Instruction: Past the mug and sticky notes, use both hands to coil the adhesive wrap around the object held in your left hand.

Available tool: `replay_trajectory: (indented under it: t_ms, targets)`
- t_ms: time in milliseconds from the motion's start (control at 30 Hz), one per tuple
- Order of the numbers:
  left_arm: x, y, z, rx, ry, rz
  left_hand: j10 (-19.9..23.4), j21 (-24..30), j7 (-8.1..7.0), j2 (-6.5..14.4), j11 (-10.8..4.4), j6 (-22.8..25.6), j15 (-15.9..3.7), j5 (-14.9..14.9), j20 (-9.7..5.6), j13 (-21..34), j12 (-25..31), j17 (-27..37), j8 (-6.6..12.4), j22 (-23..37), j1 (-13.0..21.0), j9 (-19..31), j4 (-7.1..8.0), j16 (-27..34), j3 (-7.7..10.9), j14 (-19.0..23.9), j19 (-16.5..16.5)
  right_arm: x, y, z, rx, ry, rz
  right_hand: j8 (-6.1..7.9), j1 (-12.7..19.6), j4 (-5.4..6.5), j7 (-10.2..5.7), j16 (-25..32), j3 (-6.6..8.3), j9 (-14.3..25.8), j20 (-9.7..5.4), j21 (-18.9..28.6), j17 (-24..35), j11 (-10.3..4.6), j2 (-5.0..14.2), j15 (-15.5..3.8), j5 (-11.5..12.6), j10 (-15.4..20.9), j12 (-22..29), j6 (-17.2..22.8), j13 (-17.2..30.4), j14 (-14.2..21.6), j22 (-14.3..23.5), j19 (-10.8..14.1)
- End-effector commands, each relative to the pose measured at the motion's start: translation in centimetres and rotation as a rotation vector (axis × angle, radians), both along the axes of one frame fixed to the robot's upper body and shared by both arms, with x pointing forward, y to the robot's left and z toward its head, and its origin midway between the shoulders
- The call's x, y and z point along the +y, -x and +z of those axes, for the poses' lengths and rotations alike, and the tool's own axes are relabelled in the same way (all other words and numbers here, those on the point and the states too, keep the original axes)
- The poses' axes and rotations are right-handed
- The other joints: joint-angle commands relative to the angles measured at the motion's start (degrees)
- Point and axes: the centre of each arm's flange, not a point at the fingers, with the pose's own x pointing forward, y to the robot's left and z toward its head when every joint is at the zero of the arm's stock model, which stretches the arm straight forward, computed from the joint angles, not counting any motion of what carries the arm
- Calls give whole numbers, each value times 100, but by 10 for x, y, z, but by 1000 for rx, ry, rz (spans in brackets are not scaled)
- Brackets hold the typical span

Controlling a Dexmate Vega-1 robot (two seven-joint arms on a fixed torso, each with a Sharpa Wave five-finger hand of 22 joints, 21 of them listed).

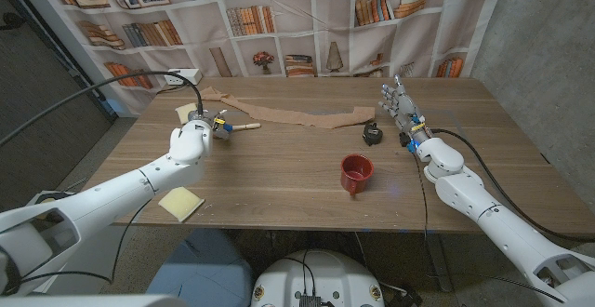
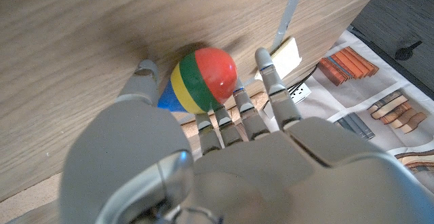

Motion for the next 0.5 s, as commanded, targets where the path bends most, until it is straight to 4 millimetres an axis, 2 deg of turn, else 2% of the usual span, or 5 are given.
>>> replay_trajectory:
  t_ms: [33, 333, 400, 500]
  targets:
    - [-5, -2, -2, 18, -2, -6, 53, 69, 3, 30, 4, 94, -28, 52, -29, 20, 43, 36, 32, 29, 53, -9, 0, 48, -21, 86, 44, 0, 0, 0, -2, 1, 3, -2, 24, 2, -35, 31, 12, 29, 56, 21, -1, -24, 43, -53, 0, 29, 8, 42, 27, -24, 19, 13]
    - [-10, -3, -4, 18, -5, -19, 17, 260, 122, 80, 12, 615, -50, 68, -169, 41, 23, 51, 190, 60, 113, -49, -8, 31, -25, 87, 292, -1, 2, -1, 0, -7, 4, 0, 16, 6, -41, 34, 13, 29, 57, 22, 1, -22, 46, -54, -1, 31, 8, 54, 27, -21, 19, 15]
    - [-11, -3, -5, 20, -4, -21, 19, 352, 109, 93, 21, 745, -86, 73, -262, 47, 22, 58, 225, 87, 158, -62, -26, 43, -20, 122, 421, -1, 2, -1, -2, -4, 6, -1, 7, 11, -43, 34, 12, 29, 58, 22, 3, -57, 49, -52, -2, 38, 10, 56, 27, -24, 19, 14]
    - [-12, -3, -6, 25, -8, -25, 7, 516, 177, 168, 5, 937, -151, 95, -405, 55, 14, 84, 273, 139, 290, -83, -61, 71, 21, 174, 637, -2, 2, -1, -3, -3, 7, 2, -1, 16, -42, 36, 12, 29, 56, 23, 5, -46, 53, -51, -3, 43, 11, 66, 28, -24, 19, 16]
